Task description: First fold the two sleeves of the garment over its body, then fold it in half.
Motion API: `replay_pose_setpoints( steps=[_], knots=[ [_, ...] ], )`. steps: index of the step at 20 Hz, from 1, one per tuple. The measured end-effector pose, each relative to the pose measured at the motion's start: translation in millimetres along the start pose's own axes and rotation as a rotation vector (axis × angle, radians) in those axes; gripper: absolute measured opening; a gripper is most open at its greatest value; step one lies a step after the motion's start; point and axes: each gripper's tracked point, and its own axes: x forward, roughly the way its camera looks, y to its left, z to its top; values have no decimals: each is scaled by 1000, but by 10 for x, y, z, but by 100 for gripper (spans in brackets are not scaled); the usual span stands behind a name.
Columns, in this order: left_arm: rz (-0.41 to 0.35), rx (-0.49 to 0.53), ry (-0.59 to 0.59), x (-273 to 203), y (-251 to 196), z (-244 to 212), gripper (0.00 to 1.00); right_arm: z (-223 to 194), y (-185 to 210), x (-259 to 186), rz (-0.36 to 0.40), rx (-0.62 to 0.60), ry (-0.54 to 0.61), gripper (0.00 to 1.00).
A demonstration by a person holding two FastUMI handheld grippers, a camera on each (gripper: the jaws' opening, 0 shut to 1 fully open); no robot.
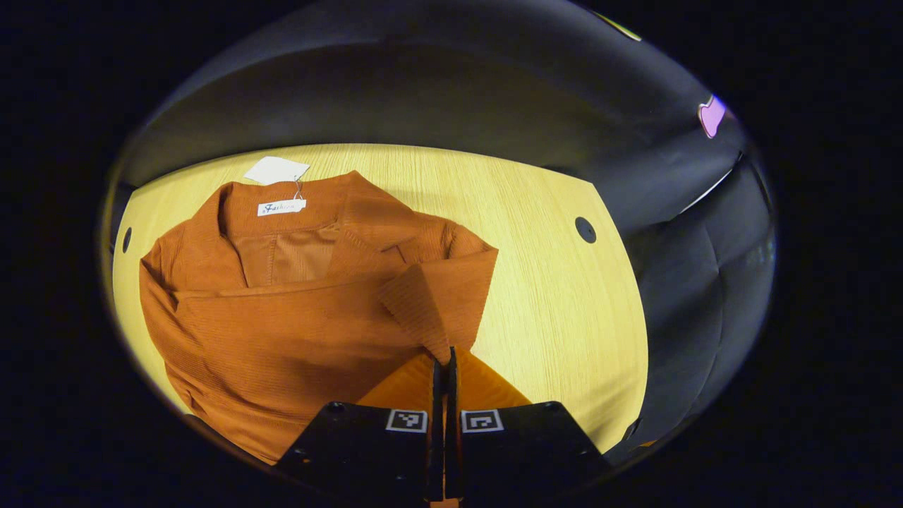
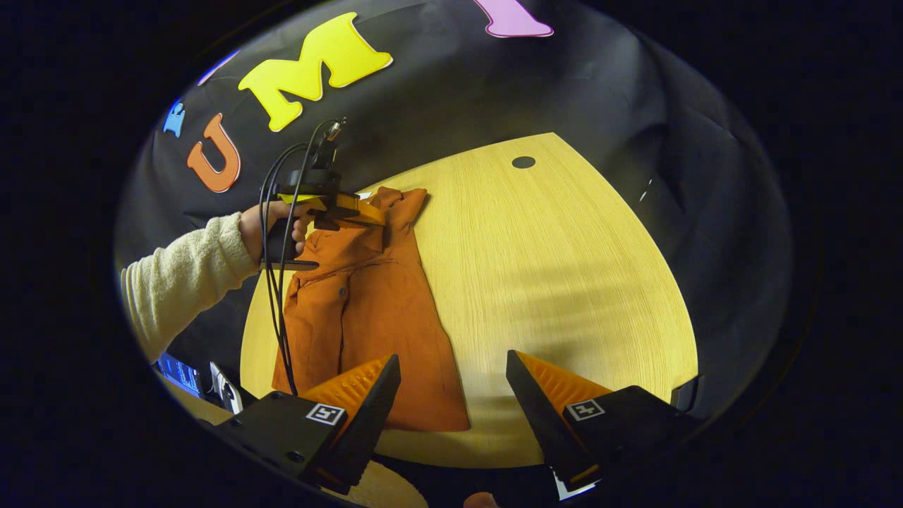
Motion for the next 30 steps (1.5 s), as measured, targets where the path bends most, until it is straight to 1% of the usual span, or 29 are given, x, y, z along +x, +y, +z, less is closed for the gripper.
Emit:
replay_pose_setpoints(
  steps=[2,4,6,8,9,11,12,13,15,17,19,20,21,23,24,25,26,27,28,29,30],
  knots=[
    [-5,-25,9,-7,-11,-30,7,21,-33,5,-21,-7,-9,97],
    [-9,-51,13,-15,-1,-61,16,66,-21,8,-29,-10,-18,97],
    [7,-80,7,-44,56,-60,41,76,17,9,-32,-22,-23,97],
    [82,-84,-9,-110,236,-64,67,82,72,-8,-35,-36,-28,97],
    [88,-84,-43,-168,274,-30,80,81,109,-6,-37,-47,-30,97],
    [92,-105,-105,-355,318,-10,86,81,181,-3,-46,-78,-36,98],
    [131,-113,-149,-442,450,-3,93,88,223,-7,-48,-91,-43,98],
    [187,-113,-202,-597,607,13,100,97,277,-10,-48,-103,-48,97],
    [180,-131,-249,-816,725,-63,100,94,392,10,-41,-118,-48,97],
    [173,-164,-270,-1085,849,-305,100,91,528,66,-25,-120,-45,97],
    [171,-194,-295,-1317,1073,-562,100,30,701,150,-5,-136,-29,97],
    [183,-203,-299,-1442,1220,-727,100,10,776,190,2,-142,-20,97],
    [208,-210,-296,-1581,1416,-912,100,-29,864,239,11,-146,-6,97],
    [309,-225,-301,-1894,1927,-1296,100,-130,1036,350,30,-165,24,97],
    [343,-235,-302,-2024,2148,-1477,100,-176,1108,405,38,-178,39,97],
    [363,-245,-290,-2130,2342,-1668,100,-245,1168,463,48,-193,58,97],
    [379,-256,-269,-2220,2523,-1863,100,-321,1215,525,63,-214,84,94],
    [387,-268,-241,-2289,2684,-2052,100,-402,1217,592,75,-246,112,97],
    [382,-279,-207,-2335,2816,-2230,100,-471,1153,662,68,-281,140,94],
    [370,-297,-167,-2364,2919,-2393,100,-552,1042,717,59,-299,175,98],
    [349,-314,-129,-2387,2979,-2525,100,-621,980,752,65,-279,214,94]
  ],
)
